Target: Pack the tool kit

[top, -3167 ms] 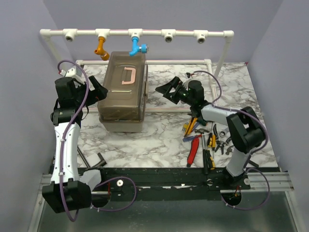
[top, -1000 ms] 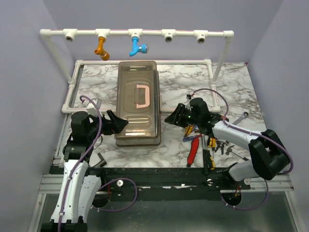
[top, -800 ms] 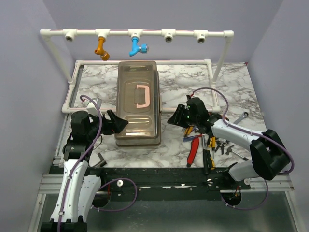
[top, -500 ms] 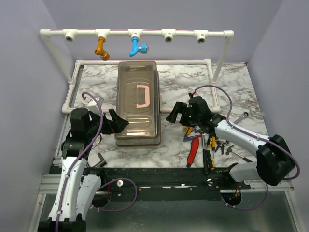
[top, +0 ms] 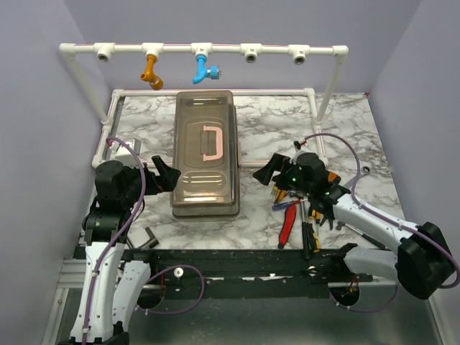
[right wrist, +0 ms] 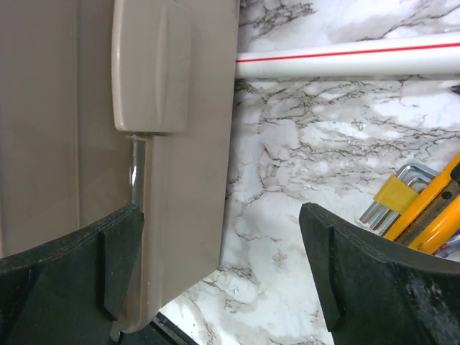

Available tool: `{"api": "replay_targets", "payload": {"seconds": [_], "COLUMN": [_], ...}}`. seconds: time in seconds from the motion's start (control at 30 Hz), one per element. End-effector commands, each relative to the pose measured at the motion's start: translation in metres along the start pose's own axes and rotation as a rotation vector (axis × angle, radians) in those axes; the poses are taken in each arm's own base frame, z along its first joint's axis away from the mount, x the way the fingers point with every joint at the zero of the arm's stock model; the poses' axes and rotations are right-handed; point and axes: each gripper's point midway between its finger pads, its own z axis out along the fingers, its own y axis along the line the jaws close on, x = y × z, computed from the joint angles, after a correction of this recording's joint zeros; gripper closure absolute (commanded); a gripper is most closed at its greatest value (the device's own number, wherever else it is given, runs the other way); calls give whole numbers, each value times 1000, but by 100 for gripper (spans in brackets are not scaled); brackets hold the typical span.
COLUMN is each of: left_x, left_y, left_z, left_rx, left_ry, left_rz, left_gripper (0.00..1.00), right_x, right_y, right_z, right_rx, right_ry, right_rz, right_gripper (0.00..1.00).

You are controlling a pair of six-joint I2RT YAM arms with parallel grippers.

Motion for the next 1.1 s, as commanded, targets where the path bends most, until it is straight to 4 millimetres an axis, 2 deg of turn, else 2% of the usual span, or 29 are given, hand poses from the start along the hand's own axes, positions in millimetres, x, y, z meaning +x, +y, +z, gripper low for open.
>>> {"api": "replay_targets", "payload": {"seconds": [0.0,0.17,0.4,0.57,0.8,0.93,1.07], "left_x": [-15,-17,-8,-8,-6,-1,2], "left_y": [0,-16,-12,-5,1,4,6], "left_z": [-4,12,41,47,59,68,71], "left_rx": [-18,84,88,61,45,42,38], "left_ry": [-56,-17,69,73,94,132,134], "left_rz": [17,-23,-111,-110,-108,-129,-143], "left_gripper": [2,2,2,1,1,2,2], "right_x": [-17,-14,-9,-11,-17,-20,-17], "right_y": [16,31,64,78,76,71,60], "right_z": [-11,-14,-9,7,42,64,78], "right_rx": [-114,-322,-667,-830,-840,-776,-721], "right_ry": [-95,-75,4,52,61,68,68], "right_rz": [8,113,284,368,376,340,314], "right_gripper": [0,0,0,0,0,0,0]}}
